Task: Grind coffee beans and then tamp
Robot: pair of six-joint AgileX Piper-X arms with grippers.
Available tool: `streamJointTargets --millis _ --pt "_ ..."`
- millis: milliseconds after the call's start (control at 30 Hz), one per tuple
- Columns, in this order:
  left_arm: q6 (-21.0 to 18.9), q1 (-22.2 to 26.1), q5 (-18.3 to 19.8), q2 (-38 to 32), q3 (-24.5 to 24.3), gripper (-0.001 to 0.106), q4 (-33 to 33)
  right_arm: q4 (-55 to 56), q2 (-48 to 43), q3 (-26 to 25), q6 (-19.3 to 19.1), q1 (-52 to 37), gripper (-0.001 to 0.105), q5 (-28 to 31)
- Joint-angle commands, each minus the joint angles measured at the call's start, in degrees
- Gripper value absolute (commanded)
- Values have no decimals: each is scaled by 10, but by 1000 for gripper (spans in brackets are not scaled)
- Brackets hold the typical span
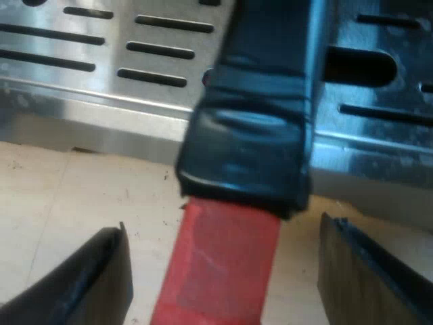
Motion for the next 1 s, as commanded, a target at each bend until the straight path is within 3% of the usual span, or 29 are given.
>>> streamJointTargets --millis 33,367,467,600,633,867,1000 --pt "0 -3 -2 -3 -5 86 -2 -16 5 0 -29 -3 61 7" --pt "0 -3 -2 -3 -5 86 -2 -23 6 0 -29 -3 58 19" --pt "0 -3 -2 -3 -5 86 -2 -23 6 0 -27 -3 41 19" --pt "0 -3 -2 -3 -5 86 -2 -23 6 0 -24 -3 3 15" --pt "0 -3 -2 -3 -5 86 -2 -23 6 0 -24 -3 0 11" --pt "0 -3 -6 -3 -5 86 -3 -24 0 0 -24 0 0 11" --pt "0 -3 -33 -3 -5 86 -16 -19 -19 0 -24 26 0 55"
